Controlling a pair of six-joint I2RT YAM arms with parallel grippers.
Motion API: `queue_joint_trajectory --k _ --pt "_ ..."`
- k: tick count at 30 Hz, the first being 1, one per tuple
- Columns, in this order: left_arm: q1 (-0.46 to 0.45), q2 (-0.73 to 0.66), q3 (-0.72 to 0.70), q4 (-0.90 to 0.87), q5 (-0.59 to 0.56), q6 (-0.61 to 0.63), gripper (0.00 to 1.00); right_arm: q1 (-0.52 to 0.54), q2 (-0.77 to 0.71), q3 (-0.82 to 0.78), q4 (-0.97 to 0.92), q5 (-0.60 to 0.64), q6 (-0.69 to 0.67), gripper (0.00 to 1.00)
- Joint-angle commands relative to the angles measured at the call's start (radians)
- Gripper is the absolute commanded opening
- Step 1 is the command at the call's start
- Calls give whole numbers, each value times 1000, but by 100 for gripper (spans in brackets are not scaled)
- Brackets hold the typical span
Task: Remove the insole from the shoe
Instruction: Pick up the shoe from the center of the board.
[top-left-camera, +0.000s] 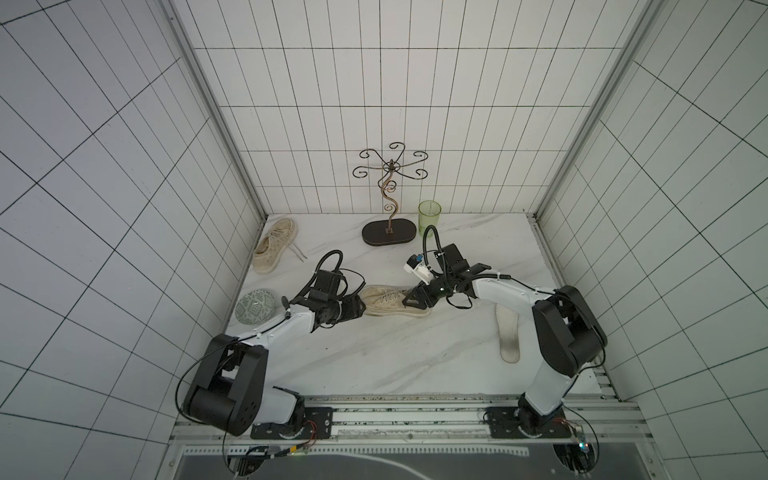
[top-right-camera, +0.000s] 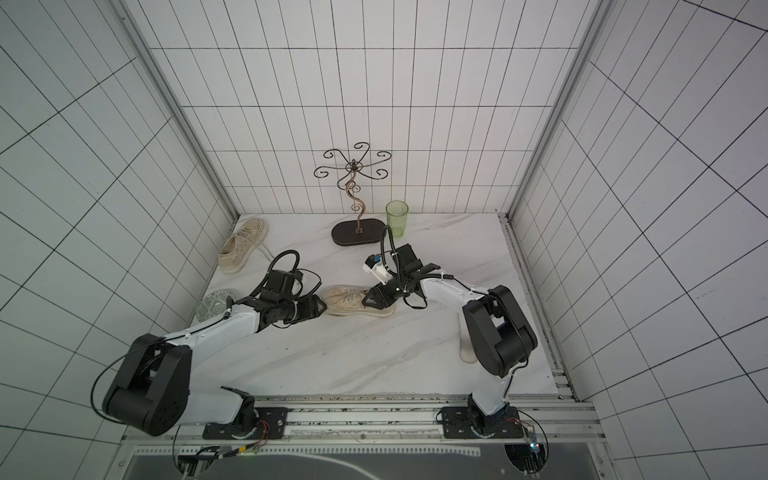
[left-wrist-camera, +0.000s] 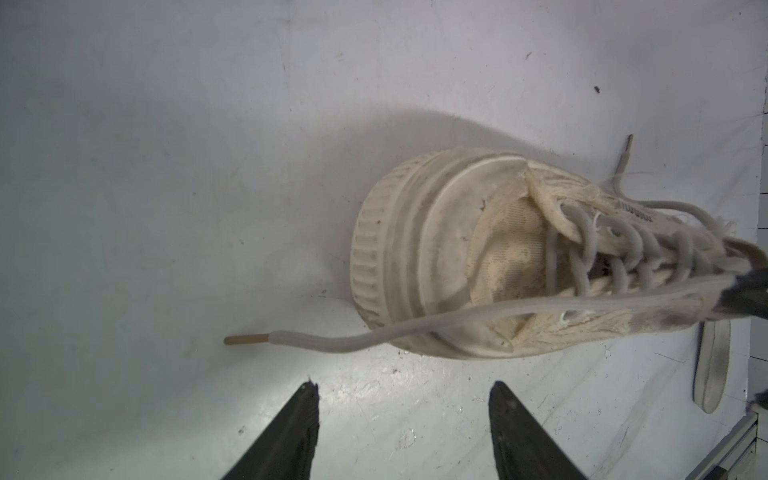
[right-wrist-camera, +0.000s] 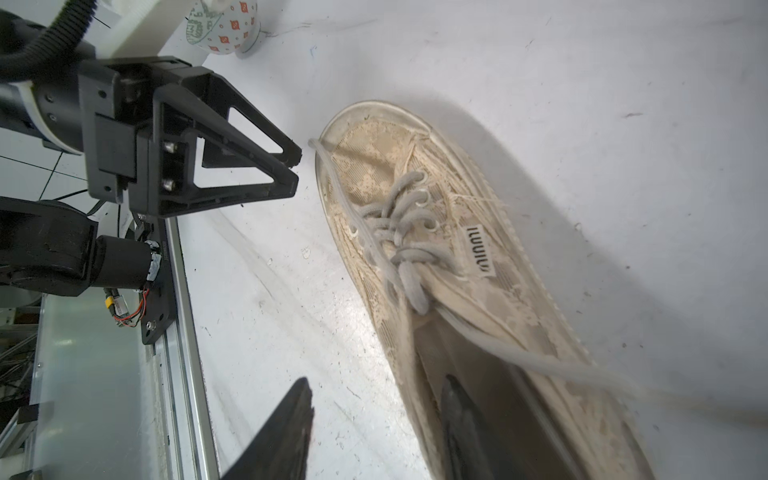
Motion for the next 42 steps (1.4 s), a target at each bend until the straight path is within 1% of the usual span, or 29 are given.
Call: queue_joint_trajectory --k 1,5,10,12,14,20,26,37,42 --pt "29 32 68 59 30 15 64 4 20 105 -28 -28 13 50" --pt "61 83 143 58 39 46 64 5 19 110 -31 12 13 50" --pt "75 223 257 30 77 102 64 21 24 98 -45 48 -24 51" --pt "75 277 281 -1 96 117 64 23 27 91 -72 53 -25 51" --pt "74 299 262 -5 117 121 63 23 26 86 -71 61 -19 50" --pt "75 191 113 34 124 119 62 23 23 84 -73 84 -6 50" --pt "75 139 30 83 216 58 62 23 39 95 -106 117 -10 50" --pt "61 -47 -75 71 244 -7 62 43 33 69 -134 184 1 48" --pt "14 -58 -99 72 246 -10 62 44 32 60 -132 202 13 48"
